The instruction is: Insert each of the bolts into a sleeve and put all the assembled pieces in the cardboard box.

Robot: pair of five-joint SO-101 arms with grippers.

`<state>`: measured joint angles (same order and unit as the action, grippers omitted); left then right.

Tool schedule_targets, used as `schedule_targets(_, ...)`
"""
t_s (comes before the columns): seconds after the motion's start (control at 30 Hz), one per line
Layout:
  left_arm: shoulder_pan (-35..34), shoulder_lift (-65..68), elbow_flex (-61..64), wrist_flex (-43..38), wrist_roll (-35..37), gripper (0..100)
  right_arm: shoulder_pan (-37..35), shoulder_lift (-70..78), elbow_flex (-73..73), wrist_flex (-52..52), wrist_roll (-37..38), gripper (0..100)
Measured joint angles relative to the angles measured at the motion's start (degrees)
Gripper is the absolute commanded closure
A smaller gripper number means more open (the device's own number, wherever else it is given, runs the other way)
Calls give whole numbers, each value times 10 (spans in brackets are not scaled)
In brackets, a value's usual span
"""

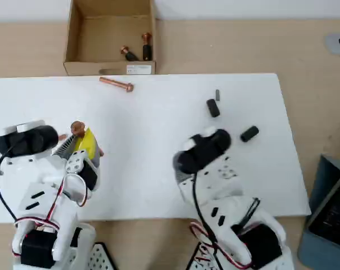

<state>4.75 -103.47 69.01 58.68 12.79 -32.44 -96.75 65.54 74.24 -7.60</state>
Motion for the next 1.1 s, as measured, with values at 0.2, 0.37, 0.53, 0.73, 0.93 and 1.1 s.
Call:
schedule_targets(0.2,2,-3,0,-2,58,998,-42,0,24,-43,0,989)
schedule_targets(0.37,3,-3,-15,-39,71,998,-79,0,35,-74,0,989)
schedule_targets(0.53,48,-3,-18,-87,71,998,-113,0,61,-113,0,989)
schedule_targets(0.73,142,-3,-19,-105,76,999,-120,0,88,-171,0,989)
schedule_targets(0.93,185,-3,-19,-120,124,999,-120,0,91,-182,0,989)
schedule_targets(1.1,186,-3,-19,-161,127,999,-131,0,105,-182,4,989)
